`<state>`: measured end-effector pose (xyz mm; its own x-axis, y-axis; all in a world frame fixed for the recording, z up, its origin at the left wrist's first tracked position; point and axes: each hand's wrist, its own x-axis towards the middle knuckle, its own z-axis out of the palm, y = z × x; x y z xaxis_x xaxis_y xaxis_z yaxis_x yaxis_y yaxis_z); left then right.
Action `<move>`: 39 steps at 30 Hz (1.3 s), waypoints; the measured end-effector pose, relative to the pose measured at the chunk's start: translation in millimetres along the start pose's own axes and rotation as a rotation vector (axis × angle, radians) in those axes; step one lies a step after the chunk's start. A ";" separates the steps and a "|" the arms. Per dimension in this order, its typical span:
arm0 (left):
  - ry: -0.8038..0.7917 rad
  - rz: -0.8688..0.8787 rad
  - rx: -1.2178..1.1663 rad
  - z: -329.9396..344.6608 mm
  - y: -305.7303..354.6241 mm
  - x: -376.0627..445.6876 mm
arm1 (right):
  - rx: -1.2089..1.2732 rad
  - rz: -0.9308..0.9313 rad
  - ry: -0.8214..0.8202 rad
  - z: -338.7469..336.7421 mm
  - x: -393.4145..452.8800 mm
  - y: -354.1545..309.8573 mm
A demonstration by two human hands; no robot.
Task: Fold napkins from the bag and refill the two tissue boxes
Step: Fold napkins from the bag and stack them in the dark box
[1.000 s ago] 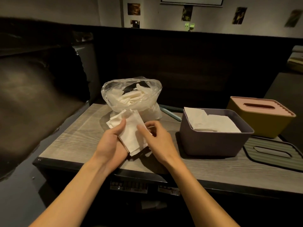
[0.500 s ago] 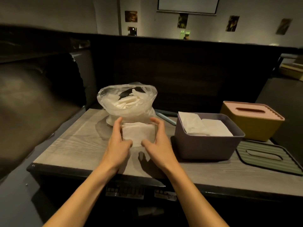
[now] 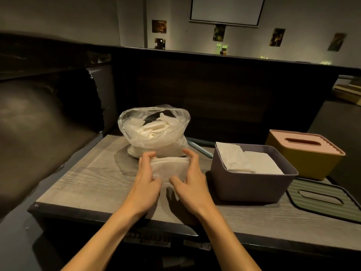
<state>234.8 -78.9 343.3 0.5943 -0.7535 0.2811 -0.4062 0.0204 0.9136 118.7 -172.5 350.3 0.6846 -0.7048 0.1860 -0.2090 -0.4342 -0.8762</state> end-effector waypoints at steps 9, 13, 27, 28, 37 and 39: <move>0.224 -0.083 0.057 -4.5 -3.1 -6.6 | -0.068 -0.118 0.118 -4.4 -0.8 0.2; 0.235 -0.134 0.065 -17.1 3.3 -8.0 | -0.172 -0.177 0.155 -6.5 -7.5 -8.1; 0.023 0.129 0.009 38.8 133.6 34.8 | -0.470 -0.352 0.217 -151.5 -25.5 -74.7; -0.008 0.136 0.017 49.7 140.5 40.3 | -0.483 -0.336 0.245 -163.4 -27.3 -71.5; -0.369 0.176 0.203 130.6 178.8 97.5 | -0.555 -0.126 0.327 -226.0 -40.2 -37.5; -0.446 0.167 0.266 142.1 185.1 107.1 | -0.534 -0.066 0.317 -231.3 -39.5 -31.5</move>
<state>124.6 -249.2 500.8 0.1782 -0.9611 0.2108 -0.6658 0.0399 0.7450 -63.3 -260.8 473.4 0.4846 -0.7637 0.4266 -0.5499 -0.6452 -0.5304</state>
